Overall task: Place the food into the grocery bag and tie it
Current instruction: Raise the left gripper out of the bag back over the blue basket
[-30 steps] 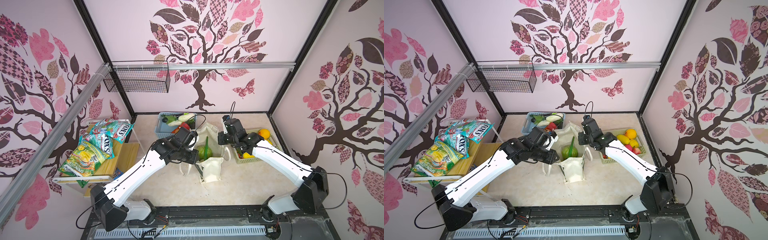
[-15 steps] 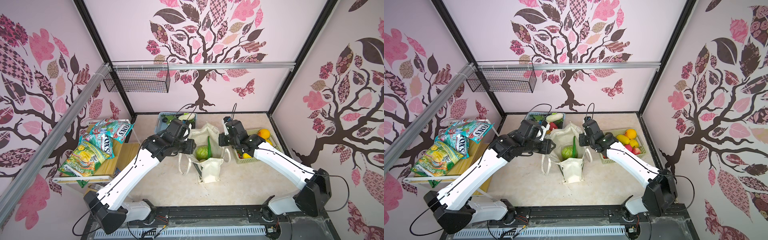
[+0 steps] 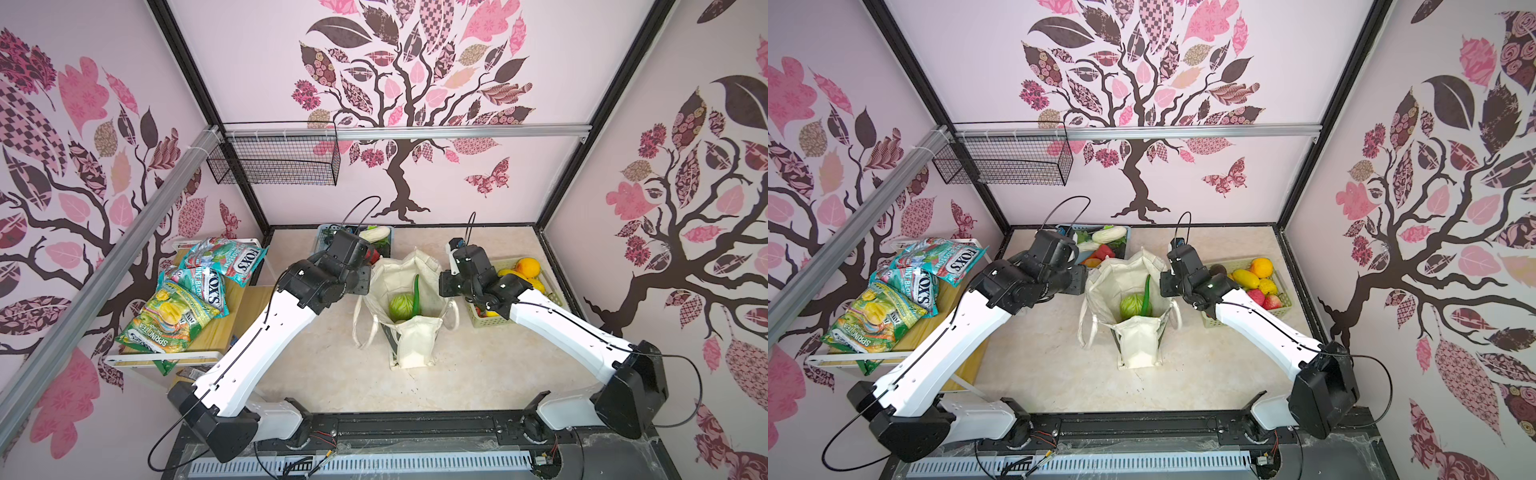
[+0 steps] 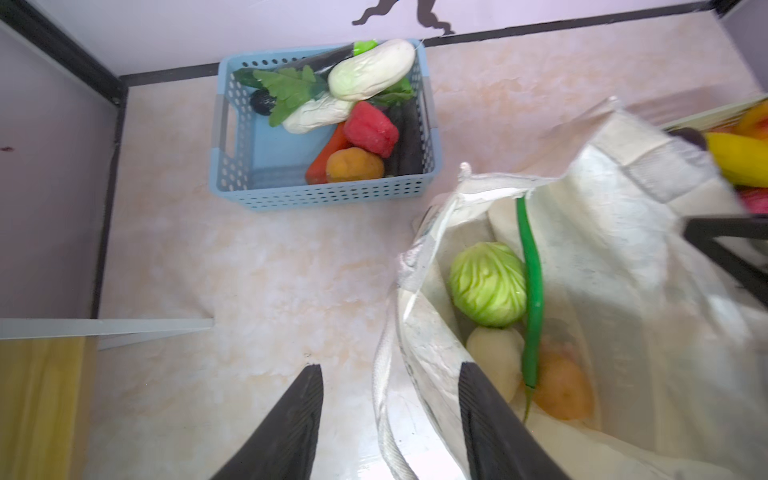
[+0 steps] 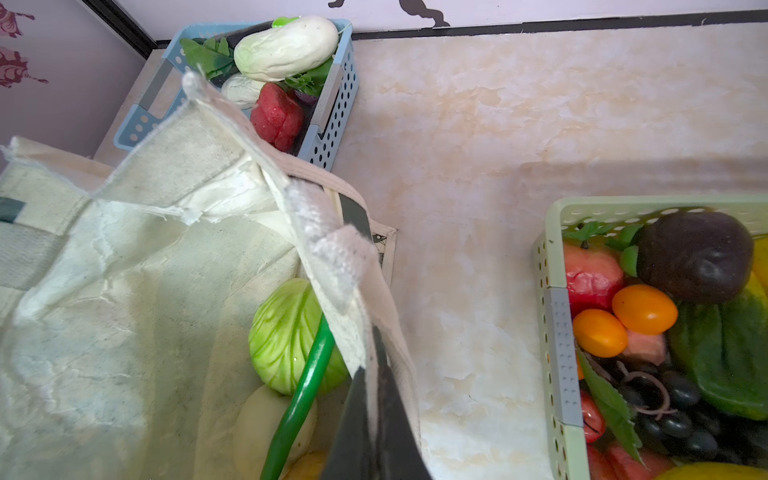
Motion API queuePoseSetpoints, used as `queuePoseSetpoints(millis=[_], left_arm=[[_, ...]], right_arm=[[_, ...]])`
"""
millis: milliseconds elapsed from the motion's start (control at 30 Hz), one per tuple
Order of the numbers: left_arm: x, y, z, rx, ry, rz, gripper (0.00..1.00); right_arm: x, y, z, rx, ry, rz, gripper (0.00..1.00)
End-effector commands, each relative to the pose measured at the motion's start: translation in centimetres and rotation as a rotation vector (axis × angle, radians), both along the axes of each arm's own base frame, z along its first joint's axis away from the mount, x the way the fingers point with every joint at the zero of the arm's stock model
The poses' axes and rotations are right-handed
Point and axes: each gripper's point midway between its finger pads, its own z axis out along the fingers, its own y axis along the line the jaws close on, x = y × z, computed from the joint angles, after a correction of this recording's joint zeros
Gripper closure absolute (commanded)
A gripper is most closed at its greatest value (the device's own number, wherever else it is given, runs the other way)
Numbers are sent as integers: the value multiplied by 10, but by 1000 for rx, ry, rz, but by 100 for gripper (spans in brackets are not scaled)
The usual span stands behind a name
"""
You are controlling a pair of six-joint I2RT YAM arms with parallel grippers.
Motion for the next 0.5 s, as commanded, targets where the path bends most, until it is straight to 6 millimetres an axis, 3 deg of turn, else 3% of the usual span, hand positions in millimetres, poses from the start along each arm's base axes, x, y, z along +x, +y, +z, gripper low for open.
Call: queuePoseSetpoints(millis=[0, 133, 467], left_arm=[[12, 17, 6, 75, -33, 57, 43], [28, 23, -6, 16, 4, 89, 43], [66, 30, -47, -109, 73, 159, 42]], right_arm=[[-14, -3, 4, 7, 5, 19, 100], [-22, -13, 4, -7, 8, 5, 99], [-30, -69, -6, -82, 48, -142, 99]])
